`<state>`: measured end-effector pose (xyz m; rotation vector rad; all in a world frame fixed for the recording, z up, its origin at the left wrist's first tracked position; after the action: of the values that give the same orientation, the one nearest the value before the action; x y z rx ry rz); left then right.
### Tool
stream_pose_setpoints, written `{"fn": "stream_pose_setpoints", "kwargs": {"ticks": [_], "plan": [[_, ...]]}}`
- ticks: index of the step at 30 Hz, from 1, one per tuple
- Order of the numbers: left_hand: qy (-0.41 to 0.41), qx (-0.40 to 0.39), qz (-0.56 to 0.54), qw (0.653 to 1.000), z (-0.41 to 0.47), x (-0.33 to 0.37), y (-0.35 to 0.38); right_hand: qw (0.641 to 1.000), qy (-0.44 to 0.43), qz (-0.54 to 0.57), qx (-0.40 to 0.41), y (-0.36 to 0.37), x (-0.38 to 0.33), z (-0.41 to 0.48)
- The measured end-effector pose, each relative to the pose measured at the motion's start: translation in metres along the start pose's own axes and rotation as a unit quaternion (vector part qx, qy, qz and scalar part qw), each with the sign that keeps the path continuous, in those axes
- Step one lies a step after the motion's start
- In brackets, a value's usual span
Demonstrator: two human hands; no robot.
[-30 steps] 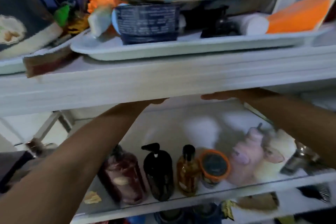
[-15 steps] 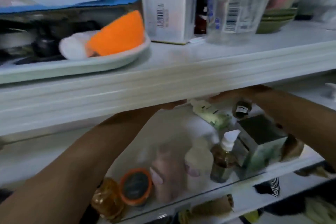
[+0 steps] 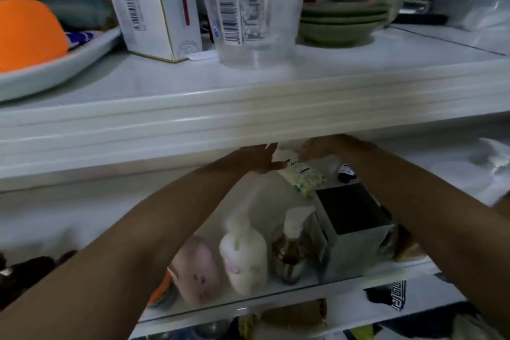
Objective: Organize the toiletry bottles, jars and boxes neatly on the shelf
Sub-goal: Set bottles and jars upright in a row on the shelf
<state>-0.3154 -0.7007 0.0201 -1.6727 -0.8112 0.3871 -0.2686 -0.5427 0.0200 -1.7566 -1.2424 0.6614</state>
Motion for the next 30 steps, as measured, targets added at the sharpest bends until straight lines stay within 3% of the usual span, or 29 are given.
{"fn": "stream_pose_setpoints", "kwargs": {"ticks": [3, 9, 21, 30], "plan": [[-0.016, -0.009, 0.028, 0.999, 0.001, -0.009, 0.009, 0.999, 0.001, -0.040, -0.013, 0.003, 0.001, 0.018], [-0.054, -0.025, 0.032, 0.998, 0.000, -0.028, 0.019, 1.000, 0.030, -0.008, -0.007, -0.001, -0.005, 0.015], [-0.090, -0.046, 0.023, 0.995, -0.002, -0.037, 0.028, 0.993, 0.065, -0.050, -0.081, 0.042, -0.012, 0.020], [-0.103, -0.054, 0.001, 0.993, -0.002, -0.046, 0.029, 0.995, 0.042, -0.044, -0.079, 0.046, -0.022, 0.019]]}}
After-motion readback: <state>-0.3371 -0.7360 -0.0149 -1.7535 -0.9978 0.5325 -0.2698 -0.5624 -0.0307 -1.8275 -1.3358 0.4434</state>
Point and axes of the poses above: each hand's wrist, its own z-axis towards the middle knuckle, its own y-axis out of the palm, x = y × z, the point moved 4 cm from there along z, towards the middle knuckle, and after that the axes turned 9 degrees about -z, right-handed, at the moved point
